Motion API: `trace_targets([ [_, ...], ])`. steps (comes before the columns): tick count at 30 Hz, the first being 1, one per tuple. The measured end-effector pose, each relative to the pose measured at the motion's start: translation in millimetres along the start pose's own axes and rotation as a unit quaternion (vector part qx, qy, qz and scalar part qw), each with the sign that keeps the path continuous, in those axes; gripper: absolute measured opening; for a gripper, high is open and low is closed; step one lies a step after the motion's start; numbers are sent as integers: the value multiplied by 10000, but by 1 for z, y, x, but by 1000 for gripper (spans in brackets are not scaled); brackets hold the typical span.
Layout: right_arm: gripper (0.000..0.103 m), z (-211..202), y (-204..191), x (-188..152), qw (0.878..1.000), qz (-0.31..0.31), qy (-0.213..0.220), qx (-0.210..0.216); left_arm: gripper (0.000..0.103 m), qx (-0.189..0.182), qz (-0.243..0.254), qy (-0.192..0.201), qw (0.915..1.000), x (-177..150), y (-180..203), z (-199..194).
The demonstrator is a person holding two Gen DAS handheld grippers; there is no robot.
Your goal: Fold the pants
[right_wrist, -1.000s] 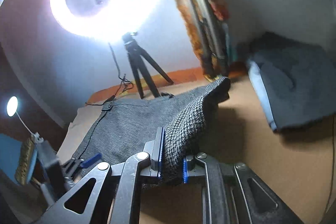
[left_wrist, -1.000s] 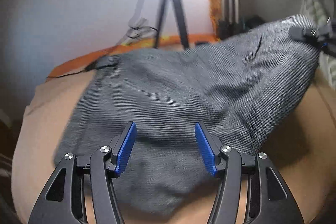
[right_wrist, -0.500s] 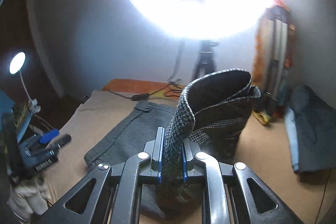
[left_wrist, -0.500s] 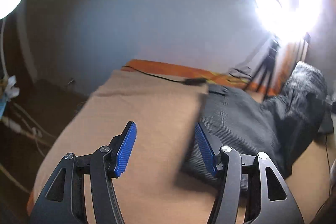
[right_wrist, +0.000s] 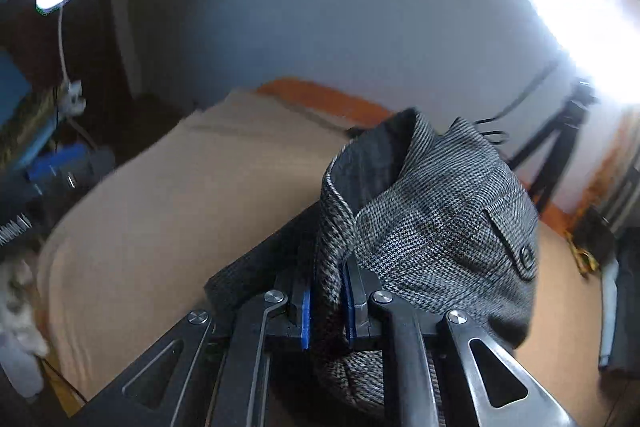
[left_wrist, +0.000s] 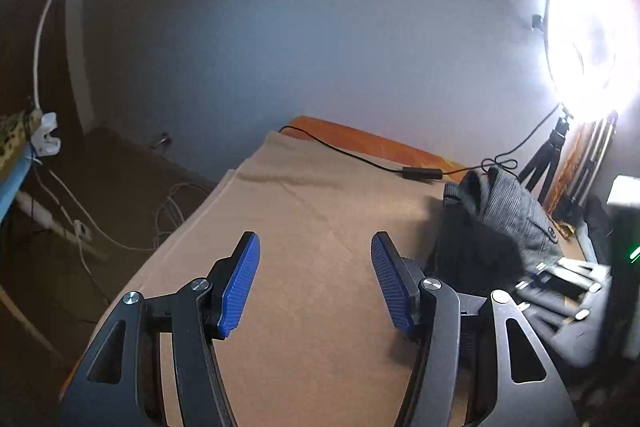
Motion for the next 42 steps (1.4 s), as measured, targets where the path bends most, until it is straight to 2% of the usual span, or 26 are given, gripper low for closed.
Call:
trace_targets([
  [8,11,24,-20,-13,9993,-324,-189,52,58,57,-90,12,9999,2,-6,-2],
  [11,14,23,-26,-14,9986,-407,-170,276,58,45,-79,1,10000,3,-4,-2],
  [15,36,-1,-24,-13,9959,-359,43,826,58,-5,11,33,10000,5,5,-3],
  [17,36,-21,-15,-14,9932,-257,196,1114,58,-60,33,36,10000,5,10,-3],
  [20,43,-53,4,-21,9905,-30,428,1306,58,-183,125,18,9998,3,23,-4],
  [22,51,-75,26,-28,9873,255,571,1461,58,-323,218,-36,9992,1,36,-3],
  [26,52,-100,67,-48,9876,523,661,1322,58,-649,478,-168,9966,-7,70,-1],
  [30,52,-106,104,-84,9913,638,403,1078,58,-898,856,-275,9919,-16,109,5],
  [36,52,-97,133,-117,9899,869,127,1111,58,-1228,1318,-428,9827,-21,166,17],
  [42,51,-84,135,-122,9901,690,94,1219,58,-1434,1863,-706,9694,-13,224,44],
])
Point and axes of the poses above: each gripper's, at about its wrist camera, not at the fingertips, and z roughly the way its jaws point, y to its right, x to its top, the point moved 4 cm from there along z, roughly the way its jaws point, and after that the axes turned 9 degrees about y, right-handed, at the moved point
